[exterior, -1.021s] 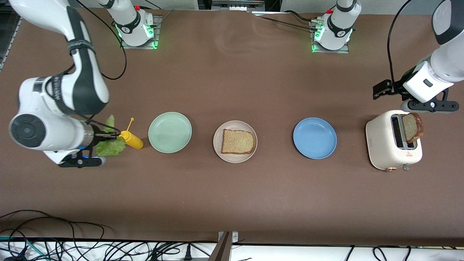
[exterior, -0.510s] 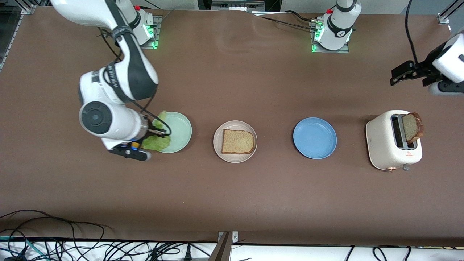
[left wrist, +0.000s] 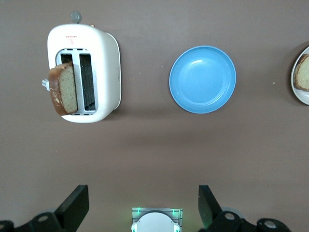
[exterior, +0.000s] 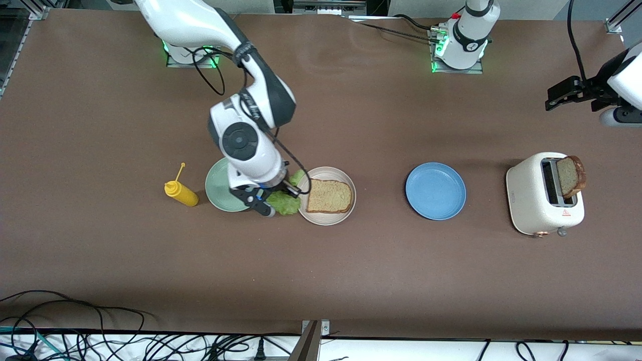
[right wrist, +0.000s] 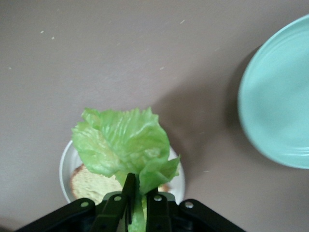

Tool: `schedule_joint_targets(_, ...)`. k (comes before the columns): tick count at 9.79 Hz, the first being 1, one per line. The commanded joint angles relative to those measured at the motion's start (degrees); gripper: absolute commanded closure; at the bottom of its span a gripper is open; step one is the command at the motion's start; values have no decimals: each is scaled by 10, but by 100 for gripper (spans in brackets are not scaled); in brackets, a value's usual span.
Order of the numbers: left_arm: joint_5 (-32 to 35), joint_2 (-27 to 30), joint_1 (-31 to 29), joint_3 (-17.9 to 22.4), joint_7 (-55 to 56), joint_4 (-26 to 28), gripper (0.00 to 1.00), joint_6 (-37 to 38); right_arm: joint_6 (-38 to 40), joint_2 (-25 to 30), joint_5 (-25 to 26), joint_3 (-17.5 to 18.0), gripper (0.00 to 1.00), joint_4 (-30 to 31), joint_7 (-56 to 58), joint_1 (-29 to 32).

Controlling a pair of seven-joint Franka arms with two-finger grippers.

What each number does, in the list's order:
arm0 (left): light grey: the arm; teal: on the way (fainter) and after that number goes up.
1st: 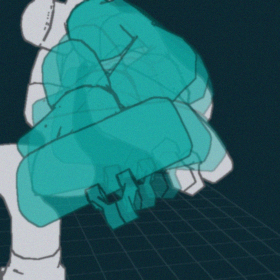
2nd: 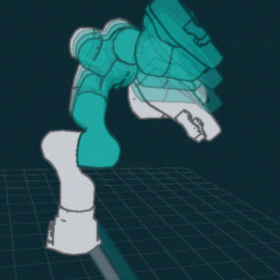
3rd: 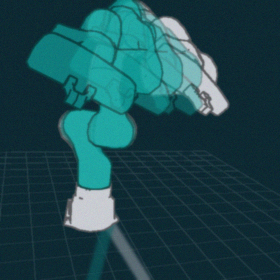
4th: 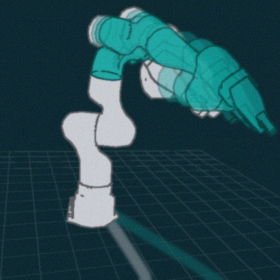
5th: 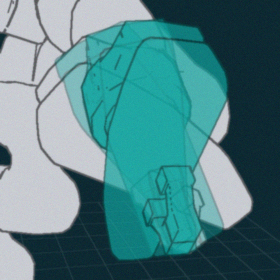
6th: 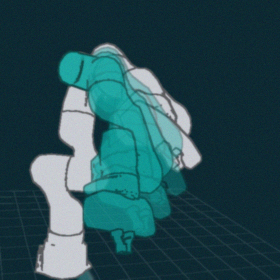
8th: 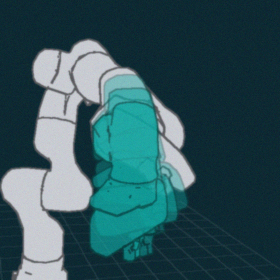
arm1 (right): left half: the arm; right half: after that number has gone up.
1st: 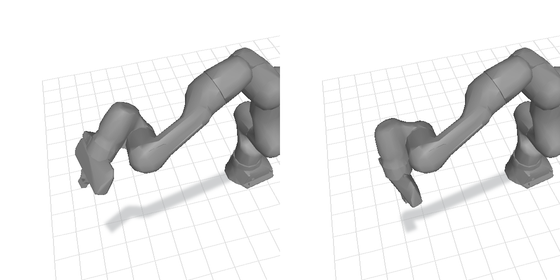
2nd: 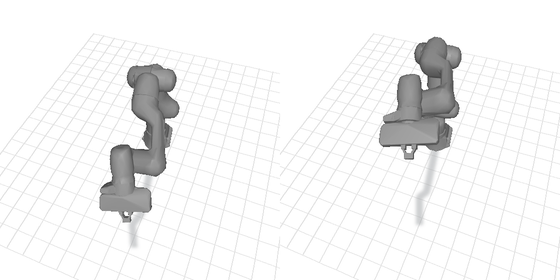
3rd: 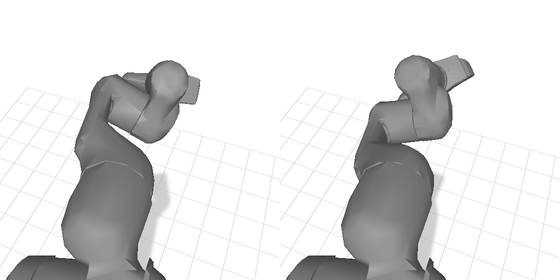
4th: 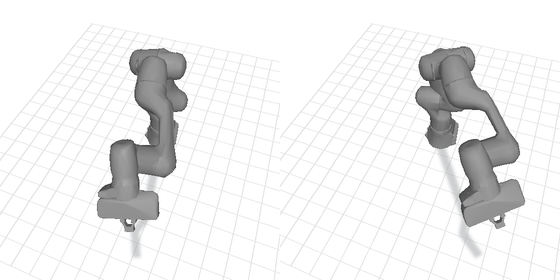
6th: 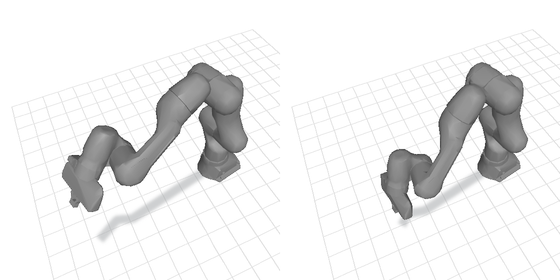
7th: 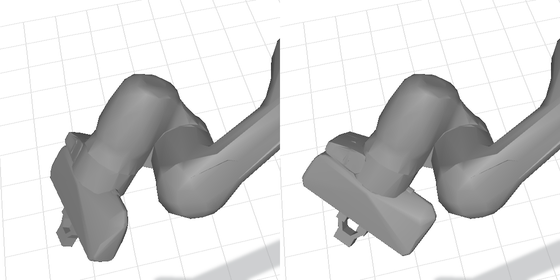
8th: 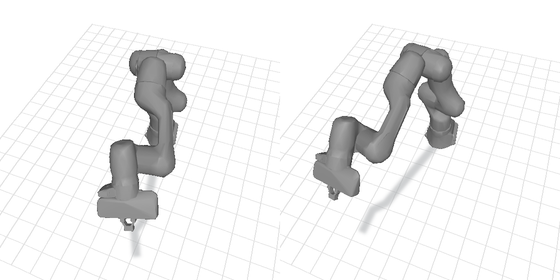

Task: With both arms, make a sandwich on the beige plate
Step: 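Carry the lettuce with the right gripper over the bread on the beige plate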

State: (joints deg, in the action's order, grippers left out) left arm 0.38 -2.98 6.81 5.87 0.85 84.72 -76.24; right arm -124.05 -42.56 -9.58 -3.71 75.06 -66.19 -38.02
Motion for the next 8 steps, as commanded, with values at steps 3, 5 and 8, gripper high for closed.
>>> schedule_joint_targets(3, 17, -11, -4, -9, -6, 24, 0, -7, -132, -53, -14, -6, 59, -9, -93, -36)
schedule_joint_targets(5, 17, -13, -5, -9, -5, 23, 0, -13, -132, -53, -13, -6, 11, -10, -85, -36)
schedule_joint_targets(8, 15, -30, -6, -8, 5, 16, 0, -17, -126, -49, -14, -6, 10, -11, -85, -34)
